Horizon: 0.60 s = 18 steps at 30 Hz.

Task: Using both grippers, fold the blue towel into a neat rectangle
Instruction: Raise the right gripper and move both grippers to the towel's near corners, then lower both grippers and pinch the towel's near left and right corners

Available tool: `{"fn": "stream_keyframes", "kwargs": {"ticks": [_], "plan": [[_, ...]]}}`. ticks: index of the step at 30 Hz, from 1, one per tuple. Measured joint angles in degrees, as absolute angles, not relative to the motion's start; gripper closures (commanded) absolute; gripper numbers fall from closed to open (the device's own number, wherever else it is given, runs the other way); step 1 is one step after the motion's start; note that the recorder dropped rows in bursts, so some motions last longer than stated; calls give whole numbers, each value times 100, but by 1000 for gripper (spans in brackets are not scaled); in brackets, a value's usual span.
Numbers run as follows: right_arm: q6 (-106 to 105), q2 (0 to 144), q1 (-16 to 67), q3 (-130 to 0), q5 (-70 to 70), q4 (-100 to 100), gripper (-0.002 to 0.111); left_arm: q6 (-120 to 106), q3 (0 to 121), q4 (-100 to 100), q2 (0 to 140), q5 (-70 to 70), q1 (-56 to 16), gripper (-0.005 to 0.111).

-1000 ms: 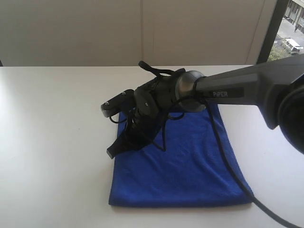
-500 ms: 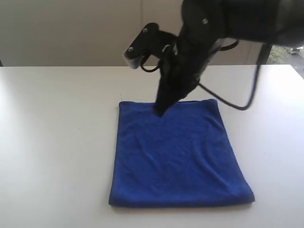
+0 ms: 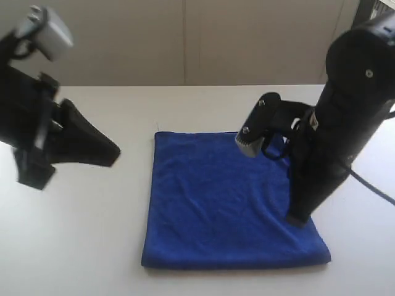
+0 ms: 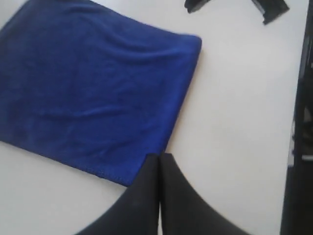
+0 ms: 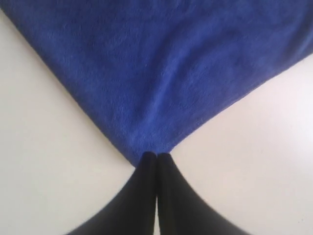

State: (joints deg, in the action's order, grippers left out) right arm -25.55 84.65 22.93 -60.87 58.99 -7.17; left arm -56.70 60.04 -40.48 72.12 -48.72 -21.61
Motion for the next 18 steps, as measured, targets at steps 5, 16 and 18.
{"fn": "stream_keyframes", "kwargs": {"ticks": [5,16,18], "plan": [[-2555,8463,2293,-5554,5564,-1077,102,-5563,6111,-2352,8174,-4554,-3268,107],[-3195,8453,2293,-4226,3969,-1670,50,-5950,6111,-1560,9695,-4333,-3744,50],[-3556,8453,2293,-4087,3915,-1831,50,-6191,6111,-1560,9811,-4320,-3744,48]]}}
